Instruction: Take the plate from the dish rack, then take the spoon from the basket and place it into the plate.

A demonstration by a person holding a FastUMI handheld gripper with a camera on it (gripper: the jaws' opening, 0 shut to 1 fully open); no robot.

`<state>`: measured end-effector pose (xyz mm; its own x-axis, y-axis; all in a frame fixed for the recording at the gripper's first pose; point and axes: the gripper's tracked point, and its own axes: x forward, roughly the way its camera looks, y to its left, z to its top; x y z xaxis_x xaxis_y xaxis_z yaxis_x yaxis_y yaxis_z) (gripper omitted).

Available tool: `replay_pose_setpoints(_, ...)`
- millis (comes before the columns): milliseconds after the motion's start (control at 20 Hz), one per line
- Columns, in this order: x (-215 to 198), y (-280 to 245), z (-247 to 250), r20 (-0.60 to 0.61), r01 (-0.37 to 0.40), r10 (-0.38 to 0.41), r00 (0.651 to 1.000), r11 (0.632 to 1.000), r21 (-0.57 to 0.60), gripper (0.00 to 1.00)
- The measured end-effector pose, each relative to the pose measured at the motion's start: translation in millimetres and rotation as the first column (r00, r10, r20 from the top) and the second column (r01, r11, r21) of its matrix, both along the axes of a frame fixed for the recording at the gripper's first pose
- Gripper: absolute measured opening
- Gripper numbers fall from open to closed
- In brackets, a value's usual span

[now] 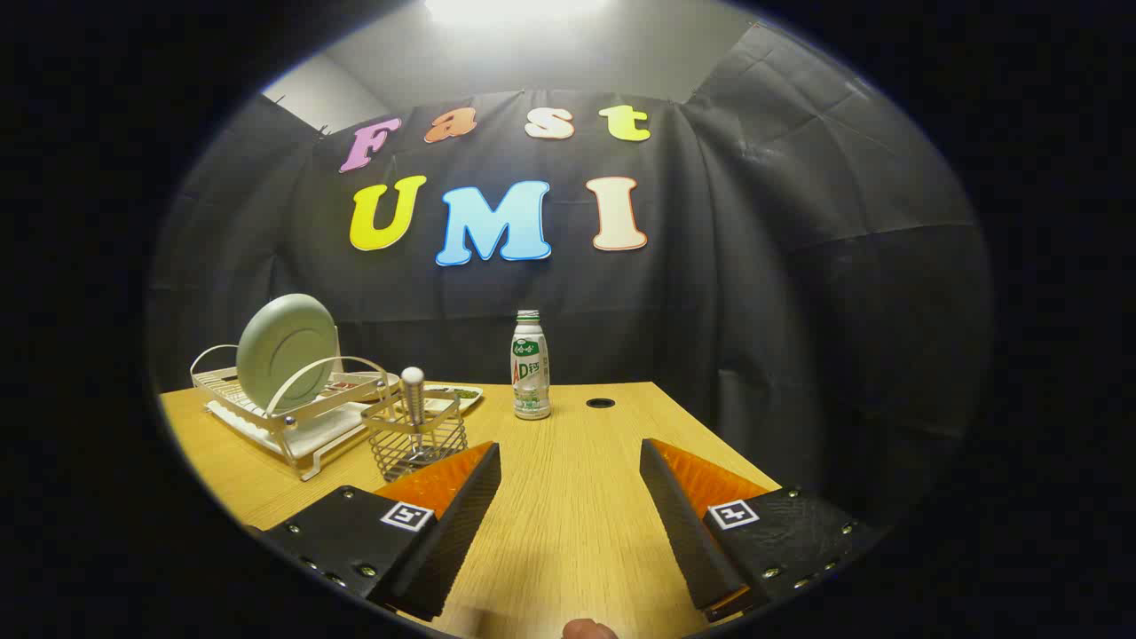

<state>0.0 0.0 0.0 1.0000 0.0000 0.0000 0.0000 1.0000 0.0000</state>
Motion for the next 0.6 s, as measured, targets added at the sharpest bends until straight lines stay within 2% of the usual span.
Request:
replay_pose_setpoints(250,41.5,-16.4,25.7,0.044,0.05,-0.049,0.998,0.999,-0.007,0.97)
replay_pose_setpoints(400,36.2,-18.3,52.6,0.044,0.065,-0.064,0.997,0.997,-0.04,0.97)
replay_pose_setpoints(600,11.1,-0.5,101.0,0.049,0.05,-0.049,0.998,0.998,-0.032,0.97)
